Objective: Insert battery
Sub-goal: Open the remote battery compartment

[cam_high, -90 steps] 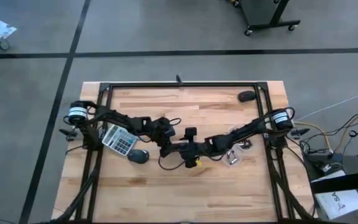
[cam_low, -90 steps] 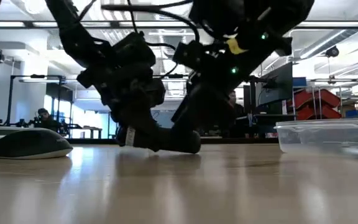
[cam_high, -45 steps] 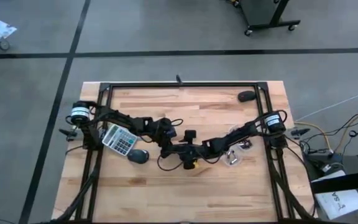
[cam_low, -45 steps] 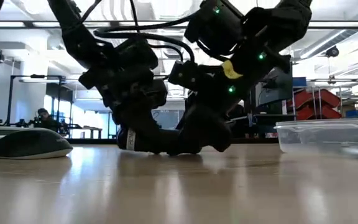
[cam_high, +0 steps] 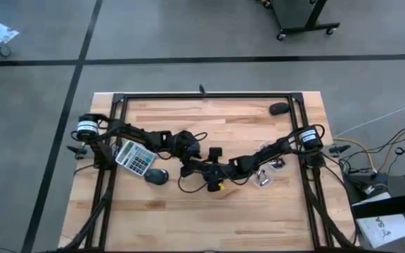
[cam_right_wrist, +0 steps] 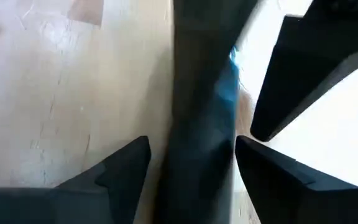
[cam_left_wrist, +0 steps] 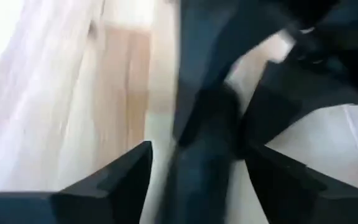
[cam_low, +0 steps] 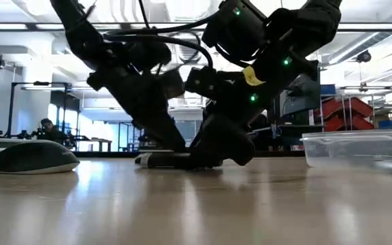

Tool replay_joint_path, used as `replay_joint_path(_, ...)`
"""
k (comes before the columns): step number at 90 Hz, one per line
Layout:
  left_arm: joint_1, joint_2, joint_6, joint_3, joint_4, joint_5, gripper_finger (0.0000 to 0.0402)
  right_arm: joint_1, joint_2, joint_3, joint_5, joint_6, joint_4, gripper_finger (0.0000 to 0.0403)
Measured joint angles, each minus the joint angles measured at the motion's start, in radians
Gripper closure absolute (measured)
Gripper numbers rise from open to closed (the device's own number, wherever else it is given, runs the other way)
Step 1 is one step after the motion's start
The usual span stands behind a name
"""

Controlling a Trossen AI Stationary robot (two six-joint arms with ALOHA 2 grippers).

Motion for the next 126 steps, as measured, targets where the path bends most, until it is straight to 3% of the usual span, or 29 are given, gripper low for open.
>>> replay_joint_path(23,-0.088,-0.064,0.186,-0.059,0.022,-0.176,0.0180,0.000,-0.006,0.000,-0.005,0.072,-0.013,0.0139)
replay_joint_path(46,-0.097,-0.080,0.078,-0.244,0.421,-0.190,0.0228,0.000,-0.028,0.000,-0.079,0.129,-0.002,0.0113)
replay_joint_path(58,-0.085,-0.079,0.067,-0.289,0.478,-0.243,0.0256,-0.005,-0.041,0.000,-0.079,0.131,0.025,0.0107)
replay_joint_path(81,-0.087,-0.078,0.065,-0.319,0.480,-0.264,0.0306,-0.021,-0.030,0.000,-0.081,0.242,0.054,0.0125)
replay_joint_path(126,-0.085,-0.078,-0.015,-0.362,0.472,-0.281,0.0378,-0.059,-0.027,0.000,-0.080,0.245,0.069,0.0184)
